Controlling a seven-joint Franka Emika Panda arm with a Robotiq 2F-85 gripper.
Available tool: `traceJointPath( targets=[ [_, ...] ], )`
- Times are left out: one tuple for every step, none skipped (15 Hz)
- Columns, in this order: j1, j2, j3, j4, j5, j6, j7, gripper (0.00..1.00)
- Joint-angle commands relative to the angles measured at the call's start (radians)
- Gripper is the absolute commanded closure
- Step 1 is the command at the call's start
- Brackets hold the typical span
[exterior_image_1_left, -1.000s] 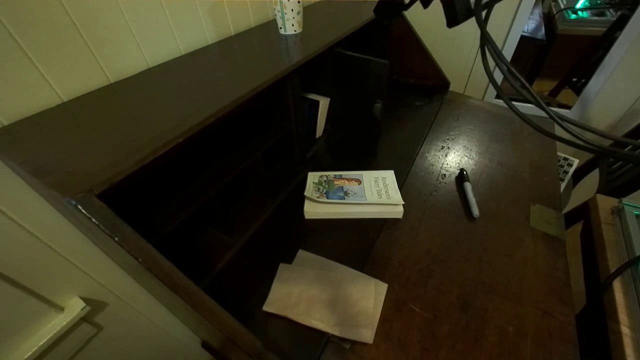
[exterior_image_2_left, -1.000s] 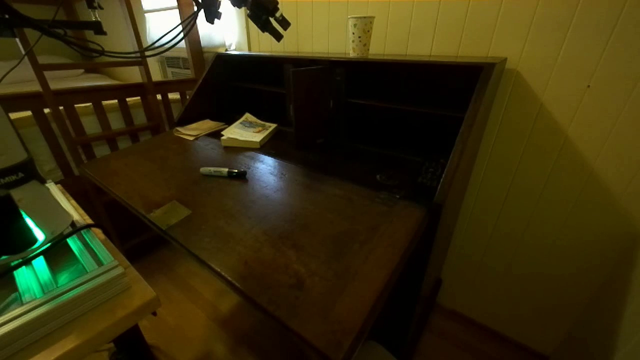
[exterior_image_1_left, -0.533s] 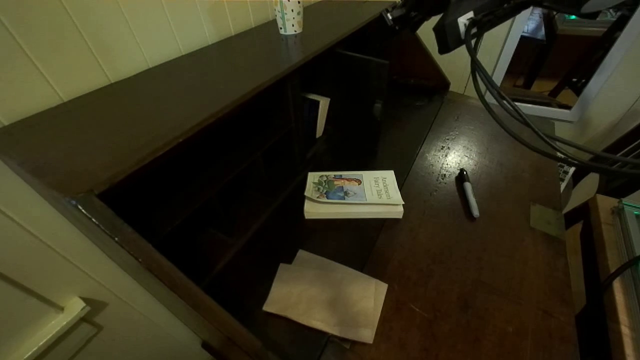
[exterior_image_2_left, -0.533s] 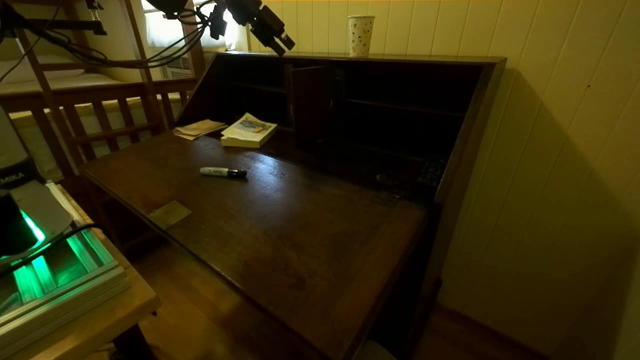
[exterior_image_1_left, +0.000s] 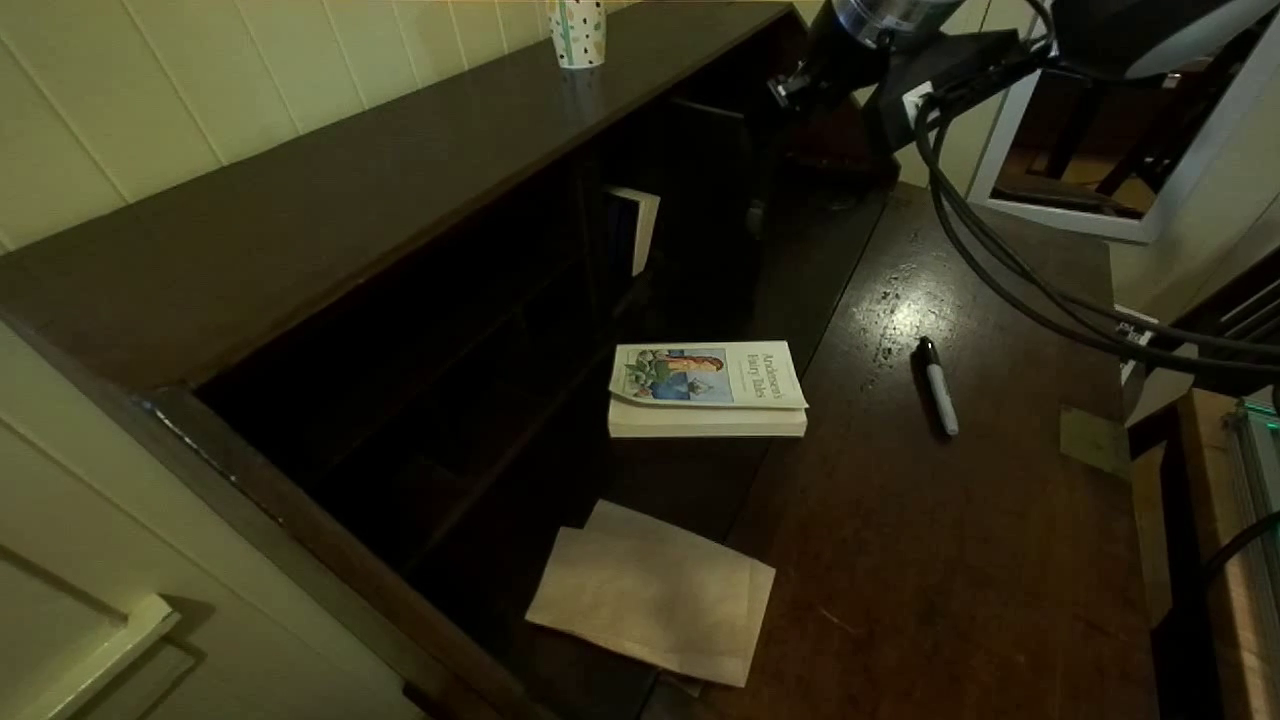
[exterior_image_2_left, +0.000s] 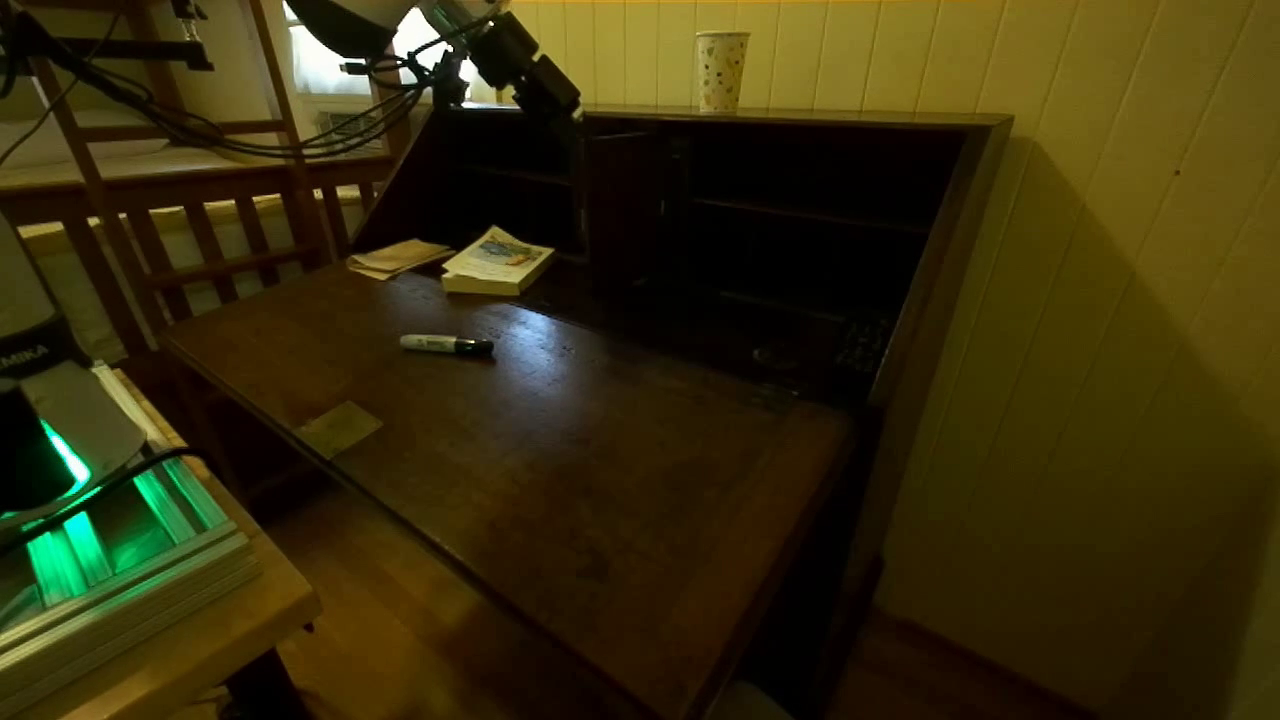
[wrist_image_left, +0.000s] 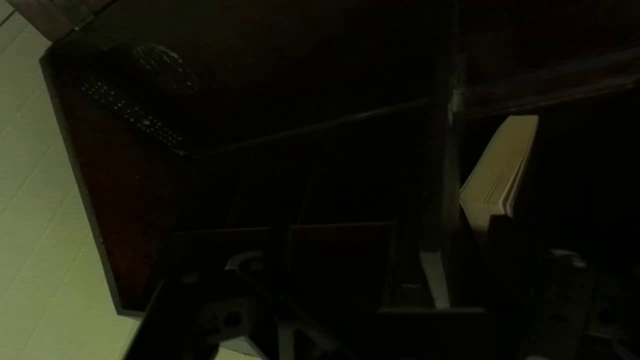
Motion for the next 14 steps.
traceJointPath(
  targets=[
    [-0.013, 0.004, -0.014, -0.004, -0.003, -0.021, -0.005, 0.00],
    [-0.016, -0.001, -0.017, -0.004, -0.005, -0.037, -0.003, 0.00],
    [-0.018, -0.003, -0.021, -0.005, -0.004, -0.048, -0.003, 0.00],
    [-0.020, -0.005, -0.025, -0.006, -0.002, -0.062, -0.003, 0.00],
    [-0.021, -0.007, -0.029, -0.007, -0.003, -0.072, -0.002, 0.00],
    [-0.023, -0.008, -0.032, -0.007, -0.002, -0.088, -0.003, 0.00],
    [-0.024, -0.009, -0.034, -0.008, 0.001, -0.102, -0.003, 0.00],
    [-0.026, -0.009, -0.036, -0.009, 0.001, -0.116, -0.002, 0.00],
    [-0.027, -0.009, -0.038, -0.009, -0.001, -0.129, 0.001, 0.00],
    [-0.029, -0.009, -0.042, -0.008, -0.009, -0.135, 0.004, 0.00],
    [-0.033, -0.010, -0.047, -0.007, -0.023, -0.131, 0.013, 0.00],
    [-0.037, -0.012, -0.053, -0.006, -0.037, -0.131, 0.023, 0.00],
    [-0.042, -0.012, -0.059, -0.004, -0.045, -0.125, 0.029, 0.00],
    [-0.046, -0.014, -0.063, -0.003, -0.052, -0.125, 0.034, 0.00]
  ],
)
